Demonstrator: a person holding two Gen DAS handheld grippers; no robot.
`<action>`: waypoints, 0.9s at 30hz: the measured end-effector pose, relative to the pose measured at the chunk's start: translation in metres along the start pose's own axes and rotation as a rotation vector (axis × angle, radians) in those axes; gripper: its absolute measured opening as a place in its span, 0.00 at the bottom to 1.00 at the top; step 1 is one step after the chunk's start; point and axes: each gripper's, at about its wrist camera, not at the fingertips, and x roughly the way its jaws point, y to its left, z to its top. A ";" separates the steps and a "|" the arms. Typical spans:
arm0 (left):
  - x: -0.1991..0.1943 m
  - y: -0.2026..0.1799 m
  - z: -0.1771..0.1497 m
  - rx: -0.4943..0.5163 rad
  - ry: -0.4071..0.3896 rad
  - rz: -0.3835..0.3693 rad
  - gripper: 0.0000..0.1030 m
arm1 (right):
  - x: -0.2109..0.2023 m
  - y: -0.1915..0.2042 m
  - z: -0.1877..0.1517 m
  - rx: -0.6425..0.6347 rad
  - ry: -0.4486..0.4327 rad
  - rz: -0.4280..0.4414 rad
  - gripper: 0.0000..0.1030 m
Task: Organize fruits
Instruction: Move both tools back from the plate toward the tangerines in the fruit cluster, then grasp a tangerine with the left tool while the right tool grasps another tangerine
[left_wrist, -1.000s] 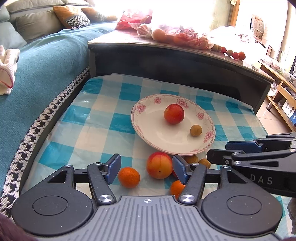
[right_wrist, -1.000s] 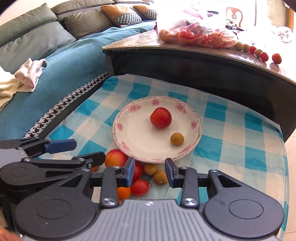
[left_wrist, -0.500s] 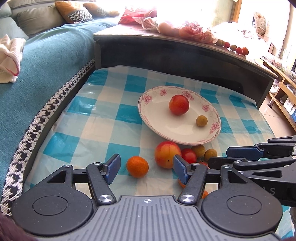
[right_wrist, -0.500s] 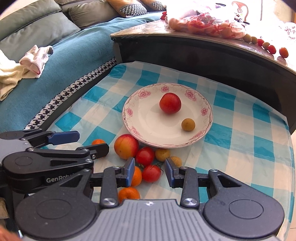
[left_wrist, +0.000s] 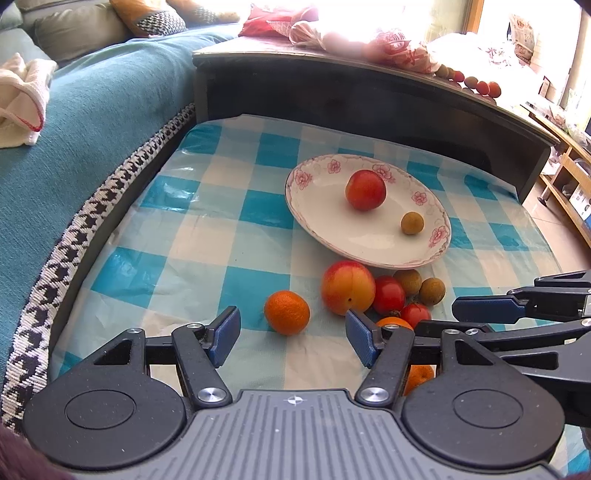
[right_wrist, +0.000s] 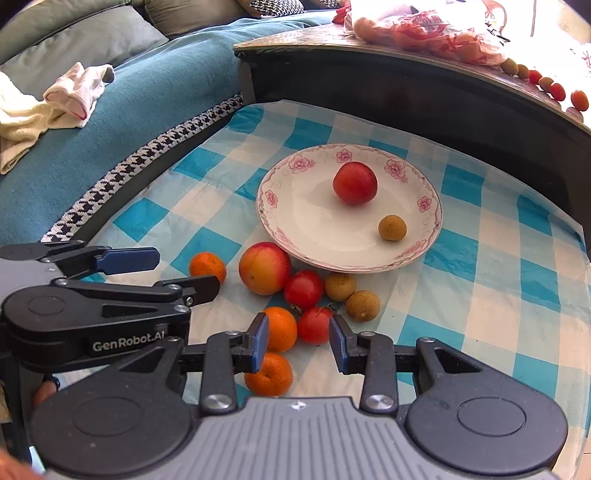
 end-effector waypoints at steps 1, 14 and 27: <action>0.000 0.001 -0.001 0.000 0.002 0.001 0.68 | 0.001 0.001 0.000 -0.002 0.002 0.001 0.46; 0.002 0.022 -0.007 -0.031 0.022 0.017 0.69 | 0.011 -0.001 -0.015 0.001 0.061 0.042 0.46; 0.009 0.025 -0.010 -0.027 0.043 0.000 0.70 | 0.020 0.014 -0.024 -0.036 0.078 0.104 0.45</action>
